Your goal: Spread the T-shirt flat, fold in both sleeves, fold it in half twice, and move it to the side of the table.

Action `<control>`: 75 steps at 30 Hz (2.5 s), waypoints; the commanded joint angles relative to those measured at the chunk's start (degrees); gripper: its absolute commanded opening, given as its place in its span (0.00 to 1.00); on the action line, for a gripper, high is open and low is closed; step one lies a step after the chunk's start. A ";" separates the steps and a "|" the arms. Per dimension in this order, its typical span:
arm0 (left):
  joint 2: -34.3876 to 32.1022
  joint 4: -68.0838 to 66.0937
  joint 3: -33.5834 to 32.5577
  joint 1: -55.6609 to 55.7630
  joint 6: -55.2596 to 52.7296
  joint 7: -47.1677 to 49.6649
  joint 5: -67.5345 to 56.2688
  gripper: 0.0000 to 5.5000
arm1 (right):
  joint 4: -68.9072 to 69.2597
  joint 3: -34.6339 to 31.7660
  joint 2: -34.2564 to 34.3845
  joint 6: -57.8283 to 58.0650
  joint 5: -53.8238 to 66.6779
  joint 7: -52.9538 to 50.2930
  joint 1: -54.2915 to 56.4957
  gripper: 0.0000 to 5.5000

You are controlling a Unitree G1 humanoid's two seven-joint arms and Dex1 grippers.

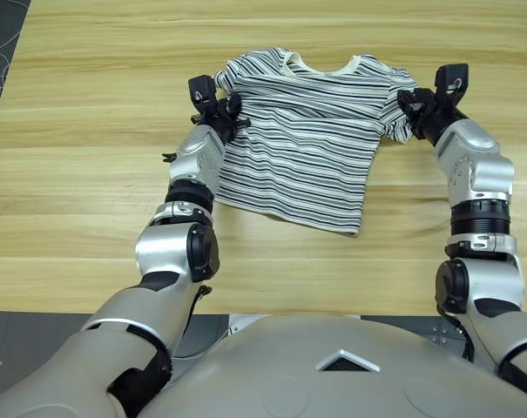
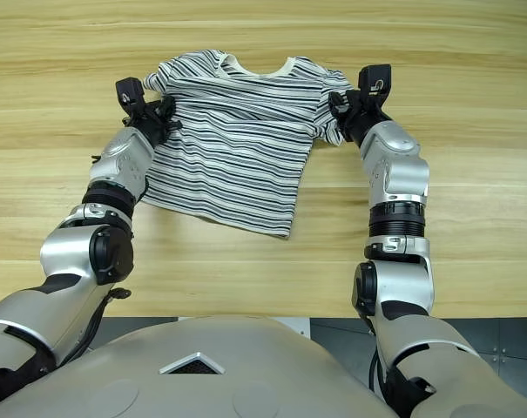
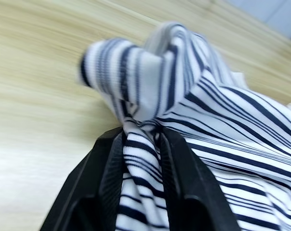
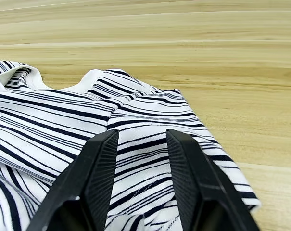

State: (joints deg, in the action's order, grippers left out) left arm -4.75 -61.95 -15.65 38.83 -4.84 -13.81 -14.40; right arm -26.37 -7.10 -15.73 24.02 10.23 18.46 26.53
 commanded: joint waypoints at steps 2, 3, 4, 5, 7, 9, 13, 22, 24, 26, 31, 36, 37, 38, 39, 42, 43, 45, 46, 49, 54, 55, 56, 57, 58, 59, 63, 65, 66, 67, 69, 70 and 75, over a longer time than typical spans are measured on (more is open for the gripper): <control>-0.65 5.60 0.29 -1.10 -1.50 1.25 0.21 0.23 | -1.93 -0.13 -0.99 0.02 -1.77 -2.38 2.22 0.33; -0.98 8.93 0.57 -2.14 -1.64 1.63 0.39 0.23 | -2.81 -0.34 -1.13 -0.15 -2.06 -2.86 2.57 0.33; -1.04 15.83 0.84 -4.26 -3.27 1.88 -0.10 0.23 | -3.40 -0.47 -1.25 -0.25 -2.24 -3.21 2.86 0.33; -1.03 24.33 1.00 -6.91 -5.83 2.20 -1.04 0.23 | -3.58 -0.68 -1.31 -0.20 -2.27 -3.45 3.09 0.33; -0.55 42.51 0.61 -12.81 -13.21 3.64 -4.65 0.23 | -3.02 -1.67 -1.20 0.09 -1.70 -4.11 3.60 0.33; -0.26 56.04 -1.19 -17.93 -19.64 5.84 -8.67 0.23 | -2.14 -2.73 -0.89 0.03 -0.95 -4.68 4.17 0.33; -2.12 68.88 -7.85 -24.80 -25.65 10.06 -13.13 0.23 | -0.04 -4.36 -0.29 -0.06 0.49 -5.42 5.63 0.33; -5.54 66.93 10.36 -26.84 -28.73 1.94 -6.39 0.23 | 6.93 -5.98 0.29 1.38 3.79 -5.95 7.61 0.33; -6.51 64.06 19.61 -29.40 -26.43 -2.77 -1.90 0.23 | 8.00 -6.39 0.54 1.39 4.53 -6.20 8.18 0.33; -8.47 61.47 27.75 -31.92 -24.46 -8.29 1.80 0.23 | 9.08 -6.22 0.83 1.96 5.07 -6.45 8.39 0.33; -12.96 53.80 34.71 -33.55 -20.80 -14.93 8.08 0.23 | 12.31 -5.45 1.44 3.49 5.98 -6.54 7.49 0.33; -18.08 56.74 37.37 -39.79 -21.36 -17.76 10.73 0.23 | 15.44 -4.70 1.51 5.31 6.43 -6.52 7.12 0.33; -19.71 61.10 38.34 -42.87 -23.38 -18.66 10.25 0.23 | 15.43 -4.63 1.41 5.53 6.33 -6.48 7.49 0.33; -21.50 65.97 39.13 -46.28 -25.75 -19.42 9.46 0.23 | 15.54 -4.51 1.29 5.76 6.20 -6.46 7.85 0.33; -23.66 72.09 39.67 -50.53 -28.78 -19.92 8.04 0.23 | 15.48 -4.38 1.18 5.94 6.05 -6.49 8.51 0.33; -28.69 86.84 38.39 -61.40 -35.53 -20.10 3.45 0.23 | 14.75 -3.79 1.25 6.05 5.73 -6.43 10.69 0.33; -29.55 89.78 37.14 -63.56 -37.37 -20.18 1.64 0.23 | 14.62 -3.53 1.35 6.07 5.68 -6.35 11.14 0.33; -30.76 93.99 34.54 -65.87 -41.30 -21.38 -3.38 0.23 | 14.03 -3.23 1.53 6.10 5.64 -6.36 12.19 0.33; -30.91 95.55 33.53 -66.28 -42.81 -22.13 -6.11 0.23 | 13.79 -3.07 1.55 6.11 5.73 -6.24 12.63 0.33; -29.51 97.53 30.61 -64.78 -47.08 -23.04 -13.37 0.23 | 12.60 -1.68 2.11 5.87 5.36 -5.81 13.67 0.33; -23.94 95.57 27.05 -56.67 -49.85 -18.10 -16.78 0.23 | 13.48 3.72 4.57 7.97 4.89 -3.49 8.39 0.33; -20.72 94.41 25.21 -53.05 -50.03 -15.36 -17.23 0.23 | 14.36 6.00 5.89 8.91 4.80 -2.86 5.14 0.33; -18.21 93.61 23.96 -50.10 -49.87 -13.23 -17.40 0.23 | 15.02 7.69 6.96 9.65 4.71 -2.49 2.41 0.33; -16.24 93.14 23.09 -47.80 -49.59 -11.60 -17.55 0.23 | 15.47 8.90 7.70 10.14 4.57 -2.34 0.27 0.33; -14.33 92.64 21.87 -45.22 -49.20 -10.07 -17.83 0.23 | 15.50 9.74 8.42 10.74 4.58 -2.39 -1.89 0.33; -12.24 91.88 19.76 -42.36 -49.31 -8.43 -18.80 0.23 | 15.30 10.62 9.02 11.59 4.59 -2.29 -4.28 0.33; -8.38 90.95 14.82 -35.14 -49.46 -4.91 -21.37 0.23 | 14.24 12.31 10.37 16.00 5.30 -1.42 -11.41 0.33; -7.79 90.58 13.42 -32.98 -49.33 -3.94 -22.04 0.23 | 12.41 11.14 11.01 17.35 5.45 -2.60 -13.66 0.33; -7.65 90.01 13.02 -32.23 -49.14 -3.56 -22.01 0.23 | 11.42 10.11 11.16 17.12 5.24 -3.71 -14.34 0.33; -7.77 89.29 13.02 -31.69 -48.84 -3.43 -21.60 0.23 | 10.68 9.12 10.98 16.36 4.85 -4.78 -14.76 0.33; -8.03 87.08 12.98 -30.86 -47.89 -3.19 -20.47 0.23 | 10.70 6.57 9.06 15.58 4.18 -6.07 -15.45 0.33; -8.16 86.28 13.03 -30.67 -47.37 -3.15 -20.02 0.23 | 10.76 5.55 7.64 15.41 3.82 -6.26 -15.70 0.33; -8.18 81.52 13.24 -29.39 -43.70 -2.71 -17.17 0.23 | 6.22 0.94 0.44 11.57 1.47 -6.89 -15.54 0.33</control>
State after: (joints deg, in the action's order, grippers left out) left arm -12.57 22.26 -2.51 7.73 -50.22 -17.11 -33.34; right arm -15.44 -4.46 -12.49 33.52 14.22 14.01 14.70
